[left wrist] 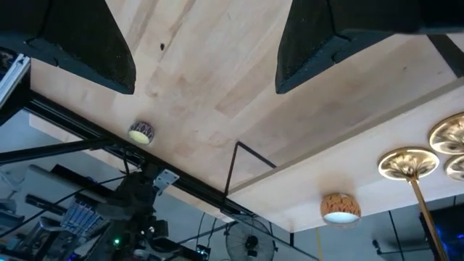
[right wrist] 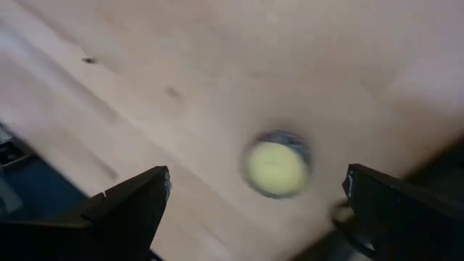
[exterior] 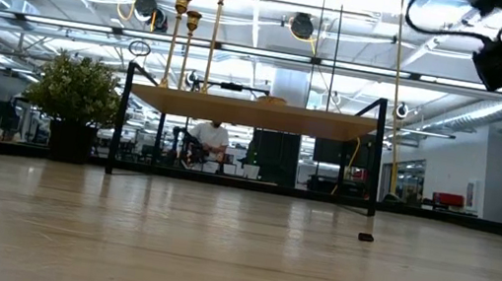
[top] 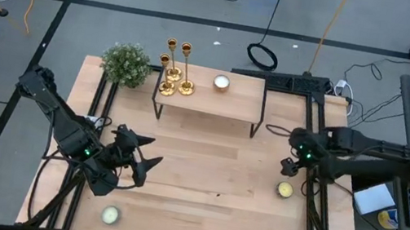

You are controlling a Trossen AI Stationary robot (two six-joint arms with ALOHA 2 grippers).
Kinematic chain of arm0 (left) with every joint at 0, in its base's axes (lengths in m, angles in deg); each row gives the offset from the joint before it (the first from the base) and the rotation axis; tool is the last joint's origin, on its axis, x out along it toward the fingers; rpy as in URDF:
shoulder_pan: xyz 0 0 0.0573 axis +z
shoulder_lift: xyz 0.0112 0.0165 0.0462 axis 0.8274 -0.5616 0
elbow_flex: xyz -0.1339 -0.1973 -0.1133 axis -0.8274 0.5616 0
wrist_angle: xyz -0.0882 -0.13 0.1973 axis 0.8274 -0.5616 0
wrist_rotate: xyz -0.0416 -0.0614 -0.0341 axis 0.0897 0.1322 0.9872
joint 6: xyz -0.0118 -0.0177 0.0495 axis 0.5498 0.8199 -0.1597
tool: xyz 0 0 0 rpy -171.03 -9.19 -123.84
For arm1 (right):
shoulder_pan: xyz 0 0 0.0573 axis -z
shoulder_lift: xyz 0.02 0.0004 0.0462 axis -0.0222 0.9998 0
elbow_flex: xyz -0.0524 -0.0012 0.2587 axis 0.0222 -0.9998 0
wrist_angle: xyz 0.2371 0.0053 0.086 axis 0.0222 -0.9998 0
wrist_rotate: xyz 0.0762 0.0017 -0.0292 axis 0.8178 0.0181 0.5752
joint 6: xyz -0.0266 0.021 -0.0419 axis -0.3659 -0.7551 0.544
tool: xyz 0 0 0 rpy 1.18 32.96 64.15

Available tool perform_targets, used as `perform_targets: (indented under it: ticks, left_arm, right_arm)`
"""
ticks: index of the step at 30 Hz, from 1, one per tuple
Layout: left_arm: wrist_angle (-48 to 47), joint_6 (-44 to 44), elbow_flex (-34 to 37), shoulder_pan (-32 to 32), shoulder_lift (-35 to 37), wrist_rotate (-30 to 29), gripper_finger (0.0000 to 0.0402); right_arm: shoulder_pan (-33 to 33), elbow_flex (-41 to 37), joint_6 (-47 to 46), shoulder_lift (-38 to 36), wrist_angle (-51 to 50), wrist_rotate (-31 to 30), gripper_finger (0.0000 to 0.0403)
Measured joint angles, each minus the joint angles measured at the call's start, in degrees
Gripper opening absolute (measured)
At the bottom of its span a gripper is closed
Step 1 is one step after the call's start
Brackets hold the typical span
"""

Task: Pick & Place candle stick holders
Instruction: Put the red scented candle on the shelf

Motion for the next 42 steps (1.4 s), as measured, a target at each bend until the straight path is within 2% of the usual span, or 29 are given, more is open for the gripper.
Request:
perform_targets:
  ticks: [4,8,12,24,28,31,42]
  left_arm:
    - [0.0,0.1,0.0,0.0,0.0,-0.1,0.0326]
    - [0.0,0.0,0.0,0.0,0.0,-0.1,0.0326]
    - [0.0,-0.1,0.0,0.0,0.0,-0.1,0.0326]
    - [-0.1,-1.3,0.0,0.0,0.0,-0.1,0.0326]
    - [-0.2,-1.3,0.0,0.0,0.0,0.0,0.0326]
    - [-0.2,-1.3,0.0,0.0,0.0,0.2,0.0326]
    - [-0.2,-1.5,0.0,0.0,0.0,1.5,0.0326]
  right_arm:
    - [-5.6,0.0,-5.5,3.0,4.5,-1.5,0.0397]
    - [-9.2,-0.7,-10.2,6.4,1.4,-5.8,0.0397]
    - [-12.1,-3.4,-16.5,8.5,1.2,-6.3,0.0399]
    - [-19.1,-8.2,-32.6,9.5,6.2,-9.3,0.0398]
    - [-21.5,-11.5,-36.7,9.8,12.8,-8.2,0.0398]
    - [-22.3,-14.3,-40.0,9.8,17.0,-7.7,0.0398]
    - [-22.9,-17.2,-43.3,9.8,17.8,-10.0,0.0398]
